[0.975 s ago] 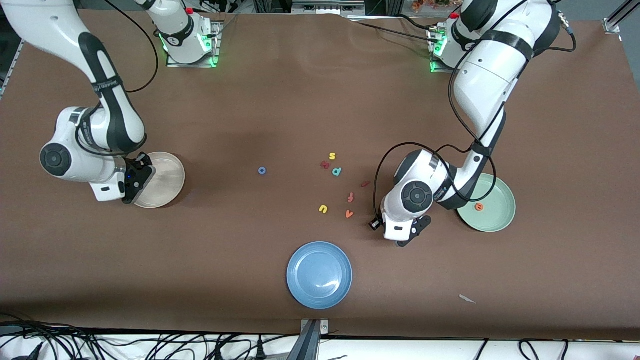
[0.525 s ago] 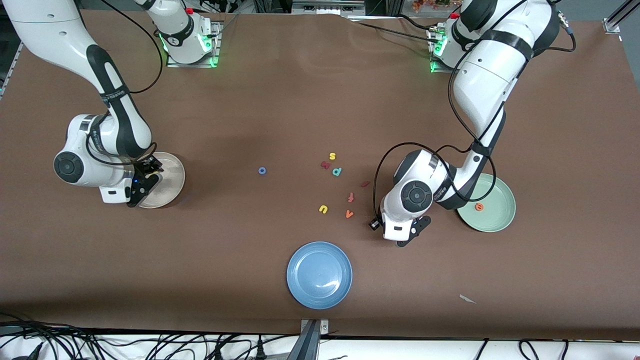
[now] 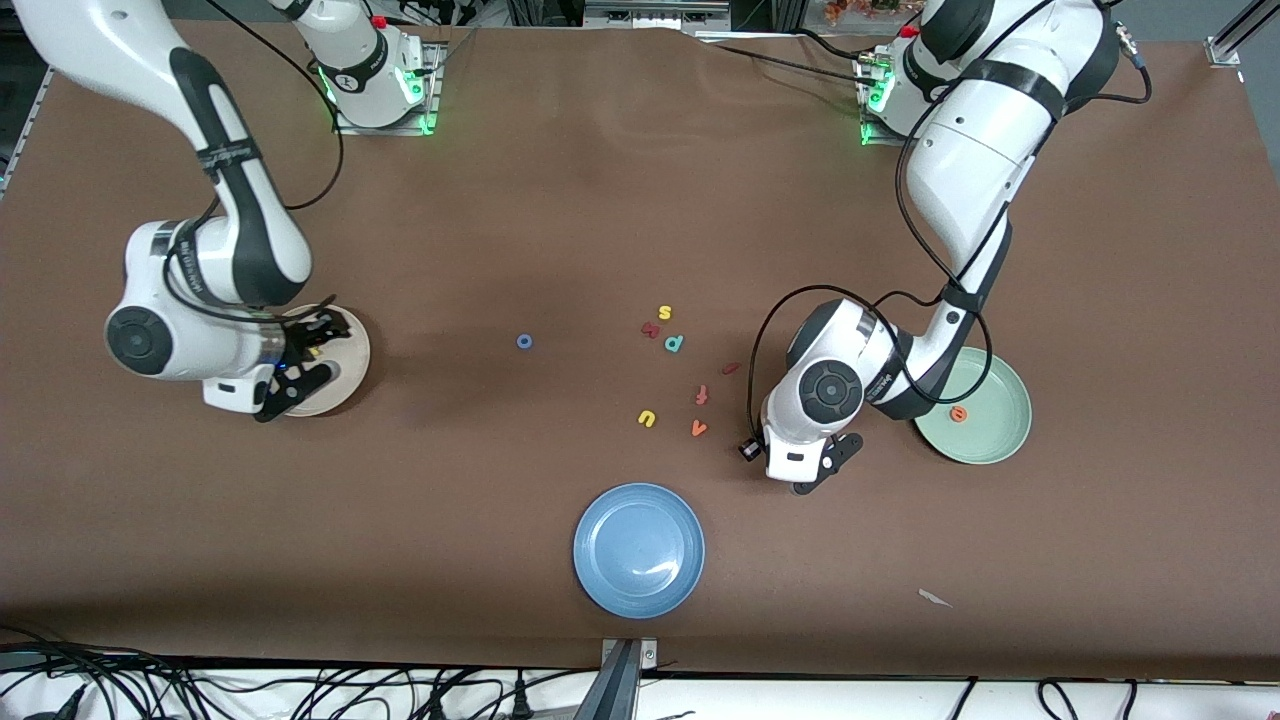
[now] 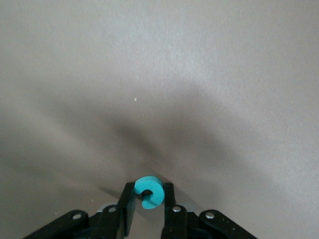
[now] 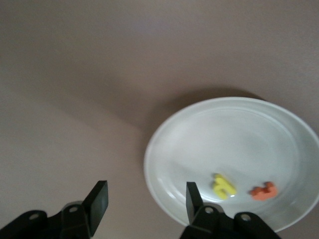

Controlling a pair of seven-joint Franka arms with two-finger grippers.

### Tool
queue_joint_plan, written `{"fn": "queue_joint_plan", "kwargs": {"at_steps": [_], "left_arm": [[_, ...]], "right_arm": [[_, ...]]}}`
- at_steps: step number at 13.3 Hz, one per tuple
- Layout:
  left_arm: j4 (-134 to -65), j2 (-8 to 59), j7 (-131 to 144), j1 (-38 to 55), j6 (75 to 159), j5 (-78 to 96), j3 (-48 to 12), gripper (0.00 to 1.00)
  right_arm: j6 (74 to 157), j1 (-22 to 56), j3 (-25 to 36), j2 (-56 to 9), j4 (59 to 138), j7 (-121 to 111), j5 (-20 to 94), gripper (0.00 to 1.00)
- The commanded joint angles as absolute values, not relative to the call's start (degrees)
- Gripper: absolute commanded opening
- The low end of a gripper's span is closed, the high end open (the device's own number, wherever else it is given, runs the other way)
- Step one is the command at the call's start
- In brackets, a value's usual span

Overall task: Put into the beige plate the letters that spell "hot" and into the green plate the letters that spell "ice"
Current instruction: 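Place the teal c on the green plate while the right gripper reaches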

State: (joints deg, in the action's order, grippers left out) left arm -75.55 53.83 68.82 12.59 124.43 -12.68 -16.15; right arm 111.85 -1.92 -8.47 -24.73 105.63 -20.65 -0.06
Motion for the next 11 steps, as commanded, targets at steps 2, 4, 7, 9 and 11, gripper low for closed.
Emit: {"fn": "queue_joint_plan", "kwargs": {"at_steps": [2, 4, 7, 9, 11], "left_arm": [[-75.14, 50.81, 59.62, 12.22, 117.17, -14.06, -15.38, 0.18], [-75.93, 48.53, 53.12, 10.56, 112.27, -14.24, -15.38, 0.16], [-82.76, 42.21, 43.79, 6.96, 110.83, -15.63, -15.38, 0.16], [-88.48, 37.82, 38.18, 4.41, 111.88, -16.61, -15.47, 0.15], [-94.80, 33.86, 33.24, 1.68, 115.29, -16.70, -15.47, 0.15]], "right_arm": [[108.90, -2.11, -14.66, -24.35, 102.48, 4.32, 0.44, 0.72], [108.90, -2.02, -18.17, -24.70, 101.60, 15.33, 0.44, 0.88], [110.03, -0.10, -21.88, -26.01, 99.76, 24.06, 0.26, 0.99], [112.66, 2.97, -21.88, -27.41, 99.67, 28.45, -0.26, 0.98], [116.26, 5.00, -21.80, -29.52, 99.76, 34.51, -0.61, 0.97]]}}
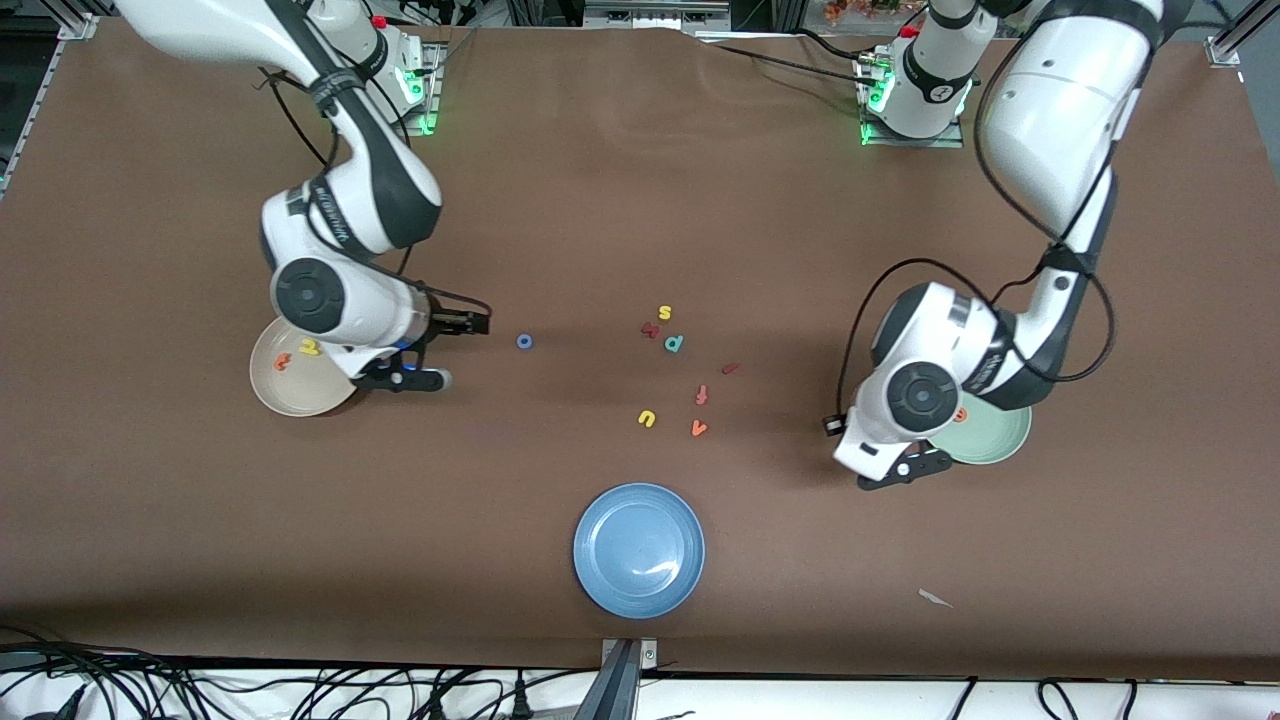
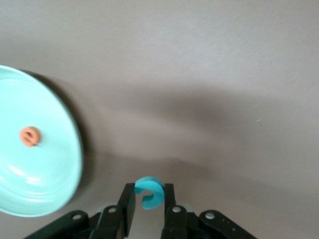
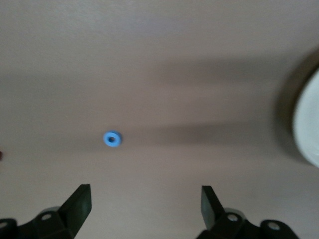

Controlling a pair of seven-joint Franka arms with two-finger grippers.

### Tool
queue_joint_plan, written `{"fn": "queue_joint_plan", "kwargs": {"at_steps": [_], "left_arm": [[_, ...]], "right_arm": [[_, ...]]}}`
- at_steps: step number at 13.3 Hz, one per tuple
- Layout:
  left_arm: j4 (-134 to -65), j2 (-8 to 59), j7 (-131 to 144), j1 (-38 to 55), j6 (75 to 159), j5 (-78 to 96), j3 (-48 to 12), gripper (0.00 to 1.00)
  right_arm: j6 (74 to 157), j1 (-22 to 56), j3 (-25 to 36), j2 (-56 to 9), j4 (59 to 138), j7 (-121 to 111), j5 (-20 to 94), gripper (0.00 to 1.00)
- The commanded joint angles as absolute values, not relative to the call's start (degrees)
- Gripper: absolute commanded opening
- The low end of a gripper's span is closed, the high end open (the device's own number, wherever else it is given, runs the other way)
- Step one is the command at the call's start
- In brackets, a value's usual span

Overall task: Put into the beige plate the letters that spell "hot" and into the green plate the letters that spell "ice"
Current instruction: 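Place the teal c on the green plate while the right gripper reaches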

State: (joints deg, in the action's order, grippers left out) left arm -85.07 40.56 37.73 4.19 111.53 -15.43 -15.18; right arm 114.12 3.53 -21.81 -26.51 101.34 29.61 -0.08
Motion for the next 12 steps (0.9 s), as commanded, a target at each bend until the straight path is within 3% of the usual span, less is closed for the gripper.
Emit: {"fn": "queue_joint_plan", "kwargs": {"at_steps": [1, 5, 9, 10, 11, 12], "left_arm": [[-98.14, 32.18, 30.96, 0.19, 118.27, -16.70, -15.47, 0.15], [-109.14, 27.52, 23.22, -5.70, 128.56, -19.86, -15.56, 0.15], [-114.86, 26.81, 16.27, -10.36, 136.64, -21.96, -15.56, 0.16], [-116.00, 27.33, 15.91, -11.68, 138.67, -23.63, -15.56, 0.28], [-115.75, 27.68, 15.21, -12.21, 138.60, -24.25, -15.56, 0.70], [-115.14, 27.60, 14.51, -12.30, 138.26, -24.00, -15.56, 1.00]], "right_arm": [[117.67, 6.92, -21.80, -30.31, 99.76, 36.37, -1.57, 0.97], [123.20, 8.87, -21.71, -33.57, 100.28, 39.45, -7.02, 0.97], [127.17, 11.42, -21.27, -36.56, 100.89, 43.06, -13.70, 0.95], [127.87, 11.95, -21.27, -37.17, 101.07, 43.07, -13.71, 0.95], [128.32, 11.95, -21.27, -37.79, 101.16, 42.89, -13.80, 0.95], [128.58, 12.04, -21.27, -38.14, 101.16, 42.46, -13.89, 0.95]]}}
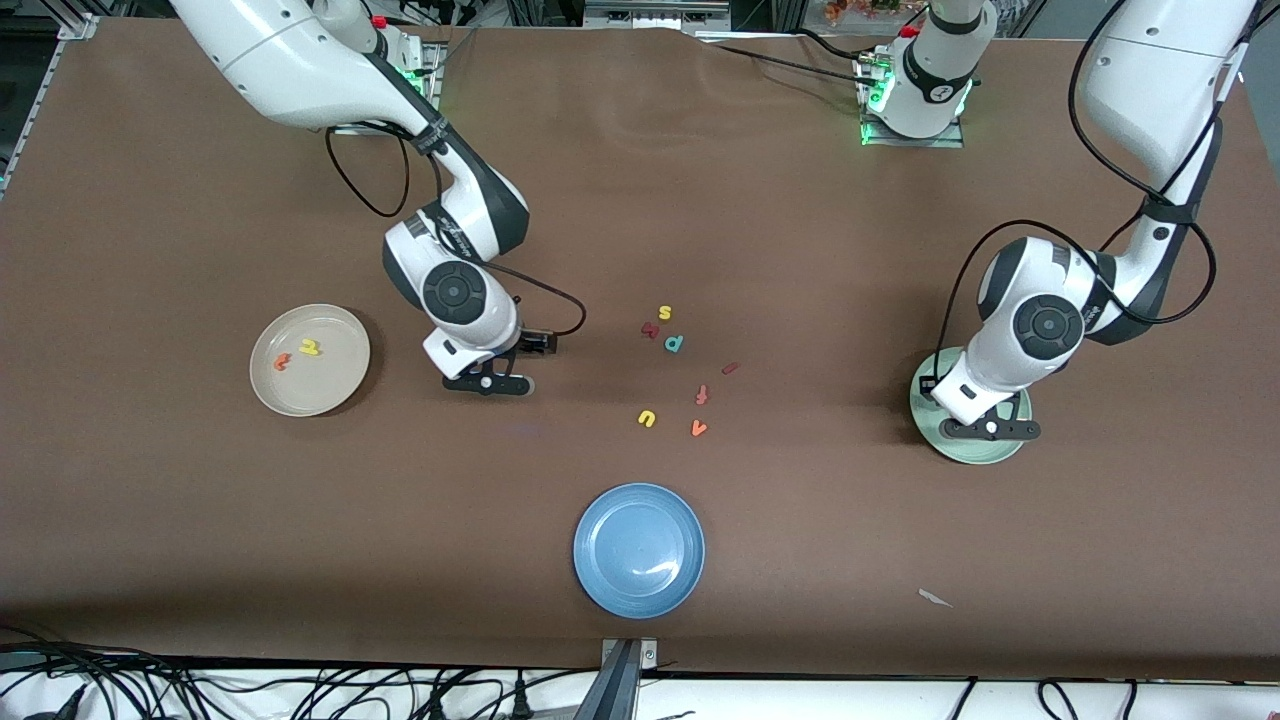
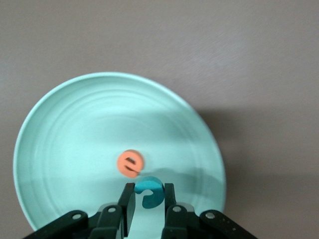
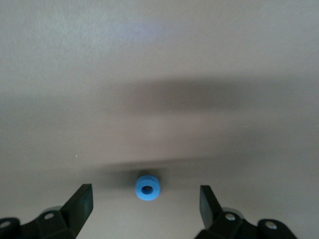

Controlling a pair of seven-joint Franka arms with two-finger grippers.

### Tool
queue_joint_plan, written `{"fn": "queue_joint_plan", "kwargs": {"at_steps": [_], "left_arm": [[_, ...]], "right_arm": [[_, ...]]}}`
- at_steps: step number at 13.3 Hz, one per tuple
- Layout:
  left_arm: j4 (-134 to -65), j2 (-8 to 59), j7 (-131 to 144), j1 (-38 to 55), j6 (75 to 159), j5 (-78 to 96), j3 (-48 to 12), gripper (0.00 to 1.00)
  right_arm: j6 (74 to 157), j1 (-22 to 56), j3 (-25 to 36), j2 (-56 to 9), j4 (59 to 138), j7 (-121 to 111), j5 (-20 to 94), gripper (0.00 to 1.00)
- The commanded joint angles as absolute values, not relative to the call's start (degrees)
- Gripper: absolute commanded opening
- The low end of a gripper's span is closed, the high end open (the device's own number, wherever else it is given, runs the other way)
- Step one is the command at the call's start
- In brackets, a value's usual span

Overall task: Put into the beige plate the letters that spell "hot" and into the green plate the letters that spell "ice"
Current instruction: 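Place the teal c on the green plate while the right gripper reaches, then grasp the blue o with the right gripper while the left gripper reaches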

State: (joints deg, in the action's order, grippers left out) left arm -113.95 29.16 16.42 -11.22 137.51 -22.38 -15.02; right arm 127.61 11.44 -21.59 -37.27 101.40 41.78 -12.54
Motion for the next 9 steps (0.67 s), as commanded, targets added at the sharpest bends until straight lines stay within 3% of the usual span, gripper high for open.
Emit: {"fn": "queue_joint_plan", "kwargs": {"at_steps": [1, 3, 9], "left_arm": [[-114.18, 27.16, 14.59, -12.22, 136.34, -23.04, -15.73, 1.00], [-109.97, 27.07, 14.85, -11.34, 129.32, -19.53, -16.96, 1.00], [-109.16, 27.77, 32.31, -5.91, 128.41, -15.12, -23.55, 1.00]], "right_arm": [[128.93, 12.22, -21.27, -38.23, 101.42, 42.45, -13.89, 0.95], [130.34, 12.31, -21.27, -38.23, 103.09, 42.36, -15.54, 0.92], [136.93, 12.04, -21.27, -37.88, 107.66, 42.36, -17.05, 0.88]]}}
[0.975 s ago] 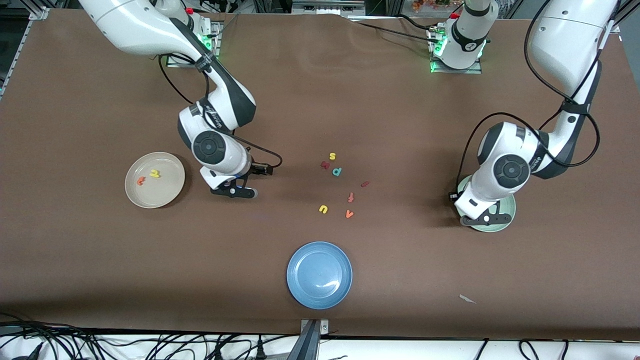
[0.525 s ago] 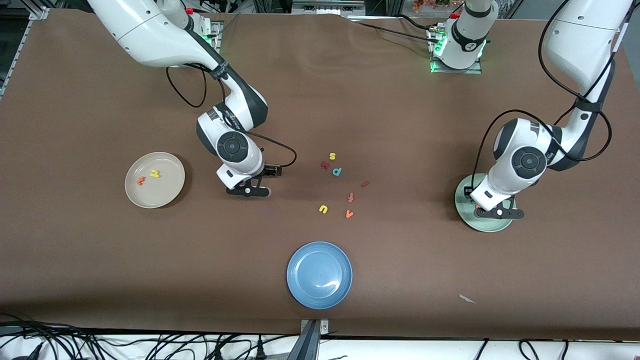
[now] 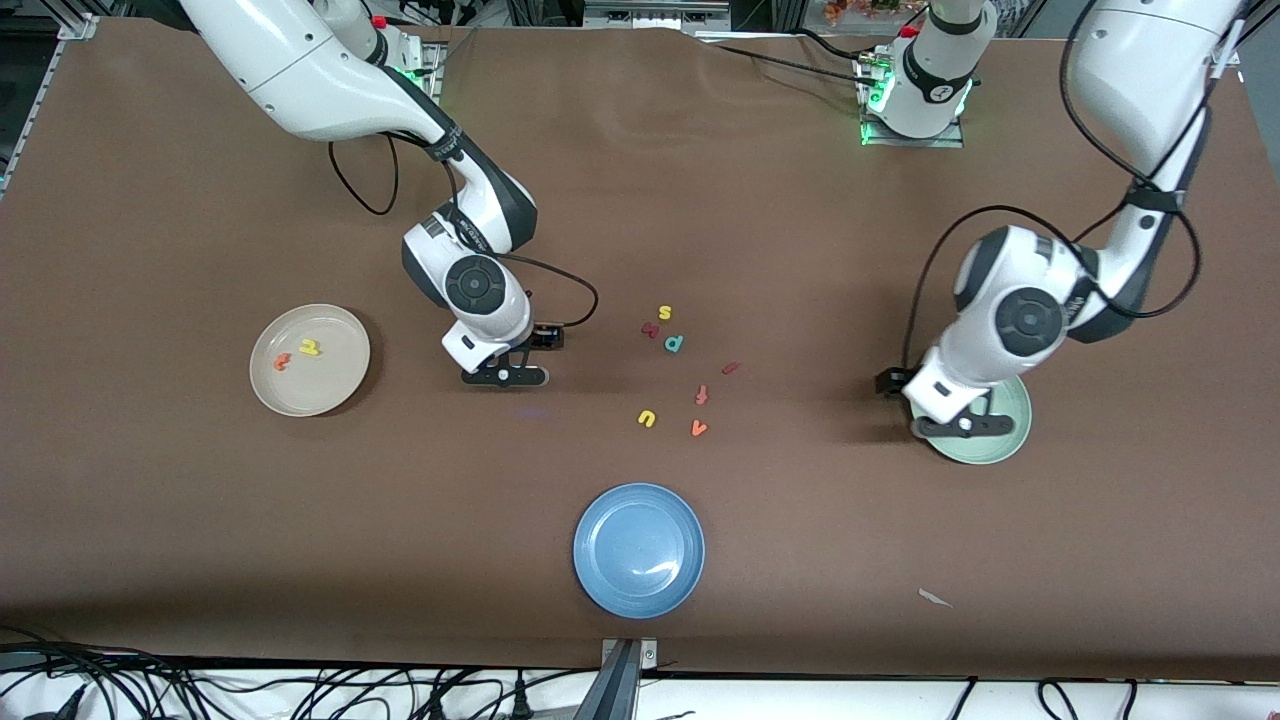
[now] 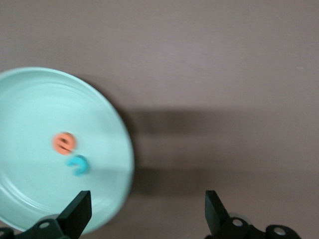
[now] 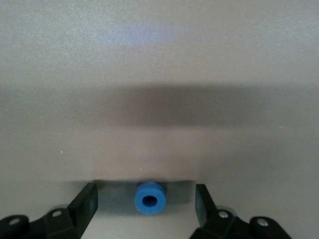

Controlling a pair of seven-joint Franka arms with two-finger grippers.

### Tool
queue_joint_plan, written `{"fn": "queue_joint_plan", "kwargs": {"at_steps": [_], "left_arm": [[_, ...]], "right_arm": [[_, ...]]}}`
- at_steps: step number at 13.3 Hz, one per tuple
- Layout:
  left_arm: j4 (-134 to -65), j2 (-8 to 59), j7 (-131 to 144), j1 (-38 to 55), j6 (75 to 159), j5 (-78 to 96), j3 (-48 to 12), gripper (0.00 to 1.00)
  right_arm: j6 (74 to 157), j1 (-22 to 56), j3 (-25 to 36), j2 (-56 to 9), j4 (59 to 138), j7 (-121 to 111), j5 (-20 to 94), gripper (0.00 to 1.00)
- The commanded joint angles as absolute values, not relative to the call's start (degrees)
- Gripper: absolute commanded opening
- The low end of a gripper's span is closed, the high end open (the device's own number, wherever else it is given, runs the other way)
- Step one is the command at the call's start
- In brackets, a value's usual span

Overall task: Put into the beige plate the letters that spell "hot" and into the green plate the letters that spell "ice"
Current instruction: 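Grasp the blue o with the right gripper while the left gripper reaches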

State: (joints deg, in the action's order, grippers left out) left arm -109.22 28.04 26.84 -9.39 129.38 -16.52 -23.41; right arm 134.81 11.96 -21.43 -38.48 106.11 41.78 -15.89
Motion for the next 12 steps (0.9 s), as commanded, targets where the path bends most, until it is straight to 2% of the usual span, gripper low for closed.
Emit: {"fn": "queue_joint_plan", "kwargs": {"at_steps": [1, 2, 3, 6, 7, 10, 11, 12], "left_arm": [[-109.07, 28.47, 36.35, -3.54, 128.41, -15.03, -23.55, 1.00], [-108.29, 29.17, 40.21, -1.25, 128.50, -15.03, -23.55, 1.00], [-107.15, 30.40, 43.39, 1.03, 128.50, -15.03, -23.55, 1.00], [-104.77, 33.57, 49.38, 5.79, 128.50, -15.12, -23.55, 1.00], [-104.68, 34.18, 49.83, 7.19, 128.67, -15.38, -23.55, 1.00], [-104.68, 35.06, 49.22, 9.75, 128.85, -15.73, -23.55, 1.00], [-104.59, 35.50, 48.96, 10.28, 129.02, -15.65, -23.55, 1.00], [-103.46, 36.20, 48.52, 10.46, 129.02, -15.21, -23.64, 1.00]], "right_arm": [[136.85, 12.04, -21.27, -37.71, 107.75, 42.36, -17.05, 0.88], [136.67, 11.95, -21.27, -37.44, 108.01, 42.36, -17.05, 0.88], [136.50, 11.95, -21.27, -37.09, 108.19, 42.36, -17.05, 0.81], [136.49, 11.95, -21.27, -36.83, 108.81, 42.28, -17.05, 0.55], [136.49, 11.87, -21.18, -36.83, 108.81, 42.28, -17.05, 0.54], [136.49, 11.87, -21.18, -36.83, 108.90, 42.28, -17.05, 0.44], [136.41, 11.87, -21.27, -36.74, 108.81, 42.28, -17.05, 0.39], [136.41, 11.87, -21.18, -36.74, 109.07, 42.28, -17.05, 0.30]]}}
